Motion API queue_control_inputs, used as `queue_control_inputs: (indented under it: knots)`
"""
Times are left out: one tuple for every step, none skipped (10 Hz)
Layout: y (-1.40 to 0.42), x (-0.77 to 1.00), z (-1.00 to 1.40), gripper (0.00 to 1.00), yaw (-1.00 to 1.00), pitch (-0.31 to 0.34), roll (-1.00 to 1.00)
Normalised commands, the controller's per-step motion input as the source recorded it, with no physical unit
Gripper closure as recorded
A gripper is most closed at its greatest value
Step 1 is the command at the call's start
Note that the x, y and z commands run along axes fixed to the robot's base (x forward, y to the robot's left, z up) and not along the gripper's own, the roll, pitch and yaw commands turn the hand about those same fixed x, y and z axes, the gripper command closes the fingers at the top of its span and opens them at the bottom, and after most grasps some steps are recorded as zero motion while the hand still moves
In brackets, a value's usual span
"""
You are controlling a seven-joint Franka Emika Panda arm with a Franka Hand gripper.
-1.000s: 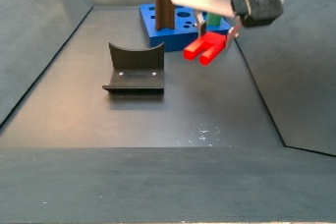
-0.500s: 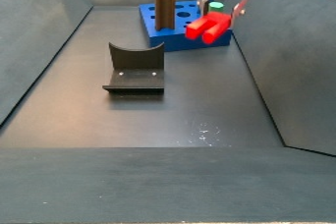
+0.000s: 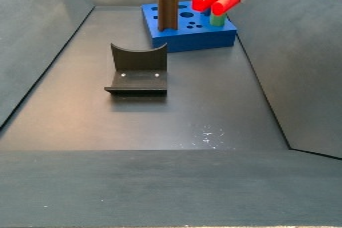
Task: Pick up the square-circle object. Move up. Place the square-circle object on the fixture. Regrasp the square-circle object. Rotate the square-circle object. Move to above the board. Insert the square-circle object.
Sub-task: Place the square-circle object on the fixture.
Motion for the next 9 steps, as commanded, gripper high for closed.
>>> queue_control_inputs:
  knots:
    - [0.10, 1.00, 0.02, 1.00, 1.00, 0.046, -0.06]
    - [0.09, 1.00, 0.02, 1.00, 1.00, 0.059, -0.05]
    - [0.08, 1.00, 0.02, 1.00, 1.00, 0.081, -0.05]
    - [0.08, 1.00, 0.01, 1.00, 1.00, 0.097, -0.05]
    - [0.08, 1.00, 0.01, 1.00, 1.00, 0.146, -0.05]
    - [0.07, 1.00, 0.01, 1.00, 0.79, 0.188, -0.04]
    - [0.06, 1.00, 0.01, 1.00, 0.54, 0.199, -0.02]
    - [0.06, 1.00, 0.01, 1.00, 0.35, 0.198, 0.00]
    - [0.06, 1.00, 0.01, 1.00, 0.22, 0.191, 0.01]
